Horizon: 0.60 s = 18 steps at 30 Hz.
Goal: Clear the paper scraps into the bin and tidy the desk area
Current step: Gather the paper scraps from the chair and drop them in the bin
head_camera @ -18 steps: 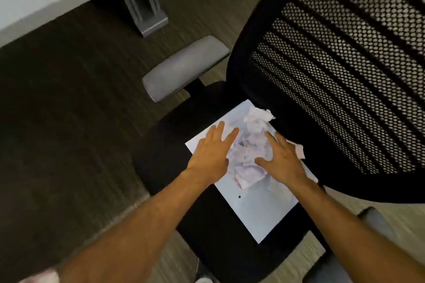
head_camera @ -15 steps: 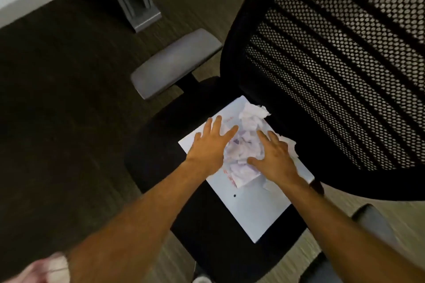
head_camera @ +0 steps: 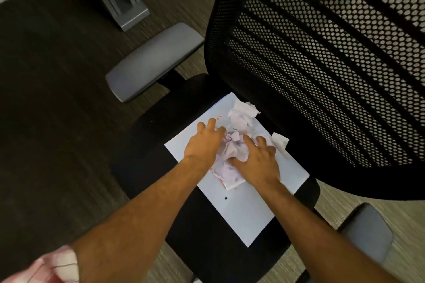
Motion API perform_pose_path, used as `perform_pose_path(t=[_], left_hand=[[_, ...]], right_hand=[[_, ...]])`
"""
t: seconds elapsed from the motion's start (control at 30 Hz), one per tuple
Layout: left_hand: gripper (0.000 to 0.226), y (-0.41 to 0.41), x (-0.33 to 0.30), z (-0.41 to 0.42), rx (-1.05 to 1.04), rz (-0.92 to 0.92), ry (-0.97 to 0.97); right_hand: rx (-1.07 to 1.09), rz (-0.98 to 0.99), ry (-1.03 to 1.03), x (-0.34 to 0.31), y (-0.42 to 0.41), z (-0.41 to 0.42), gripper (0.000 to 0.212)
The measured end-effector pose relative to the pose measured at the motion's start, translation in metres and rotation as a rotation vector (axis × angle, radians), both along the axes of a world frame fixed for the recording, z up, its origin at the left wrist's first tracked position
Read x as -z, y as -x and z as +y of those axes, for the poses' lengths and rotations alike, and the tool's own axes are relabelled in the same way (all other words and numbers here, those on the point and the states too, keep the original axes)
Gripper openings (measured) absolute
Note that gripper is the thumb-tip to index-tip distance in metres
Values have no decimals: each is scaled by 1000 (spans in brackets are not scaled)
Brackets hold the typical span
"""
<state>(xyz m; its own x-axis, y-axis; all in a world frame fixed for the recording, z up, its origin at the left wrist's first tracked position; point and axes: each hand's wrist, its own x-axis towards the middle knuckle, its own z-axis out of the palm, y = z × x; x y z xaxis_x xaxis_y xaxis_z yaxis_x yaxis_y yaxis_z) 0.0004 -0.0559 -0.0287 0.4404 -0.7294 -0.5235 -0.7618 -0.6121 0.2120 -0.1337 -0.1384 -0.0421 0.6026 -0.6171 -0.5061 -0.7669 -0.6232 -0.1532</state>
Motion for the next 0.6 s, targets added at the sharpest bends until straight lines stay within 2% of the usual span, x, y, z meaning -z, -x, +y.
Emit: perform_pose_path(t=[0.1, 0.2, 0.3, 0.37, 0.47, 0.6], left_hand=[[69, 0, 1, 3, -41, -6, 50], [60, -2, -1, 11, -85, -7, 124], [49, -4, -6, 20, -122, -13, 164], [43, -7, -6, 28, -131, -20, 167], [44, -7, -4, 38, -146, -31, 157], [68, -4, -1, 42, -140, -30, 165]], right_hand=[[80, -29, -22, -6, -3, 0, 65], [58, -108, -26, -15, -3, 4, 45], [160, -221, -39, -15, -2, 8, 22], [202, -268, -56, -14, -1, 10, 14], [274, -321, -105, -19, 1, 7, 12], [353, -317, -182, -26, 4, 7, 30]])
